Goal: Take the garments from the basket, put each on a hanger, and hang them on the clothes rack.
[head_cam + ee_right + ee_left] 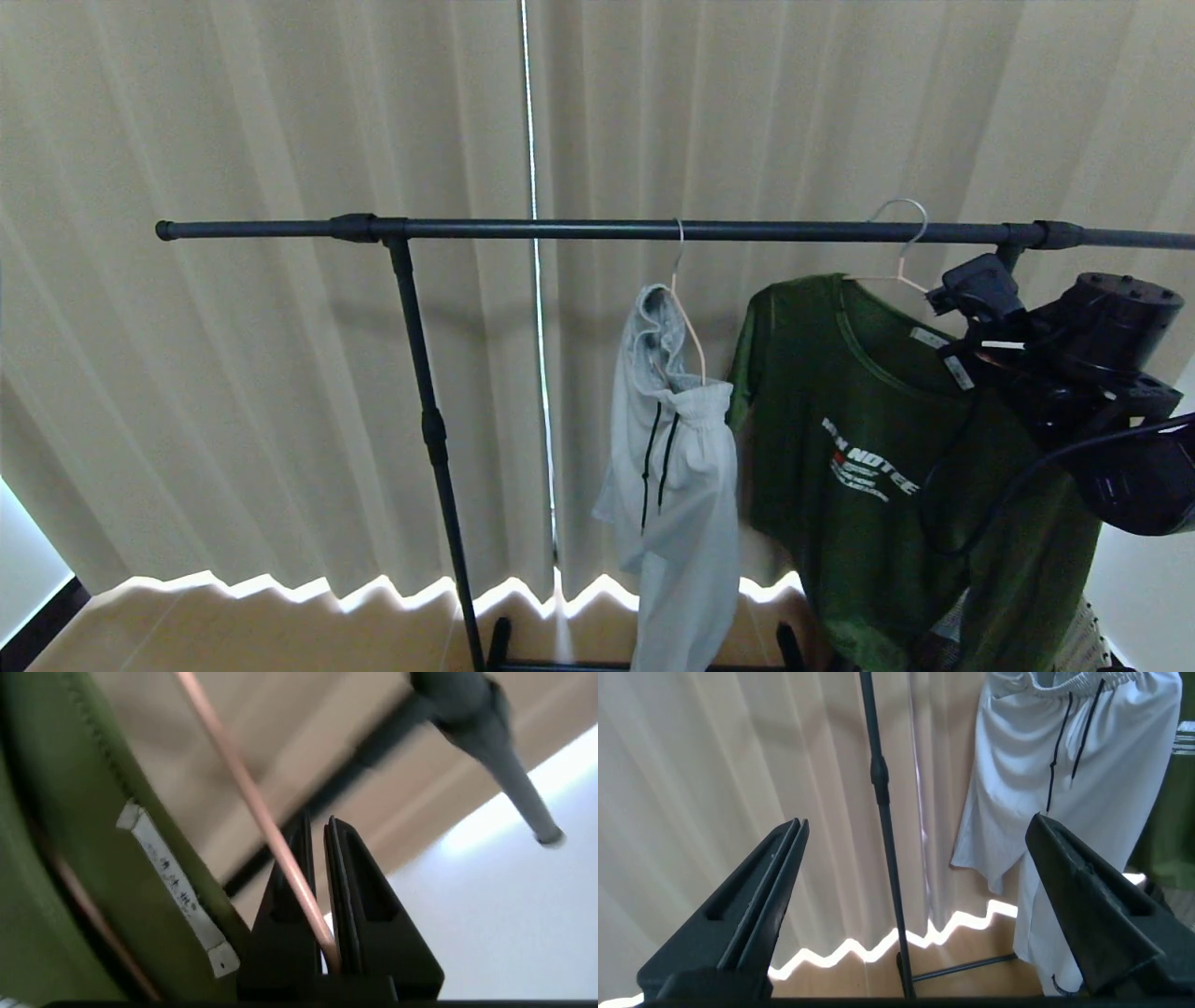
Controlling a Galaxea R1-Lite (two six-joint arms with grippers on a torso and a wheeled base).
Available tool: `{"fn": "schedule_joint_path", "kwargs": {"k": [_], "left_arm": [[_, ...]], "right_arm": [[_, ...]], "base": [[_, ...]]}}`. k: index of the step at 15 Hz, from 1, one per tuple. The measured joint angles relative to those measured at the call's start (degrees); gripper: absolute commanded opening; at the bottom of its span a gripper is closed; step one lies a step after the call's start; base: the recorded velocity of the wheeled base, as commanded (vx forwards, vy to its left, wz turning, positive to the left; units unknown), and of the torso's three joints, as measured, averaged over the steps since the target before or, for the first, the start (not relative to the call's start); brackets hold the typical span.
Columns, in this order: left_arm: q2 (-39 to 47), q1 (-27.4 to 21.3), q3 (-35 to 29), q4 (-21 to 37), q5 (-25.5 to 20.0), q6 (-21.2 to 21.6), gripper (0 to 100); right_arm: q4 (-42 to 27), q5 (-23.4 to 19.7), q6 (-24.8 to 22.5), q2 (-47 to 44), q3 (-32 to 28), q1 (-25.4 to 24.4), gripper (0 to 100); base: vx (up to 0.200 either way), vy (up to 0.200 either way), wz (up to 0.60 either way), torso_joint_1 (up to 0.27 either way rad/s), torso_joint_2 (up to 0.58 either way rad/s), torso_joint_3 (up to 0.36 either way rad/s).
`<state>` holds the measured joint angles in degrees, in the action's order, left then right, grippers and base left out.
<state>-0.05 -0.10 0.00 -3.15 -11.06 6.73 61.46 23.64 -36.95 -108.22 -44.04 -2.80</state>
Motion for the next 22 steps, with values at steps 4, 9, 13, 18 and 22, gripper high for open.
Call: {"fn": "schedule_joint_path", "kwargs": {"k": [4,9,13,18,22], "left_arm": [[0.0,0.0,0.0,0.0,0.06,-0.06,100],[0.0,0.0,0.0,0.0,0.06,-0.24,100],[0.0,0.0,0.0,0.0,0.33,-0.39,100],[0.0,0.02,0.0,0.02,0.35,-0.41,100],[0.0,0.0,0.0,0.02,0.35,-0.39,100]], "right_arm": [[-0.45,0.12,-0.24,-2.61,-3.72,-2.29,0],[-1.34,-0.13,-0.51,-4.05,-4.71,-3.21,0],[-1.19,-0.32,1.62,-4.3,-2.86,-5.33,0],[1.46,-2.07,3.83,-4.38,-0.49,-6.86,100],[12.82,-5.35,5.64,-5.86,2.21,-7.8,100]], "base": [[0.0,0.0,0.0,0.0,0.0,0.0],[0.0,0.0,0.0,0.0,0.0,0.0],[0.0,0.0,0.0,0.0,0.0,0.0],[0.0,0.0,0.0,0.0,0.0,0.0],[0.0,0.0,0.0,0.0,0.0,0.0]]}}
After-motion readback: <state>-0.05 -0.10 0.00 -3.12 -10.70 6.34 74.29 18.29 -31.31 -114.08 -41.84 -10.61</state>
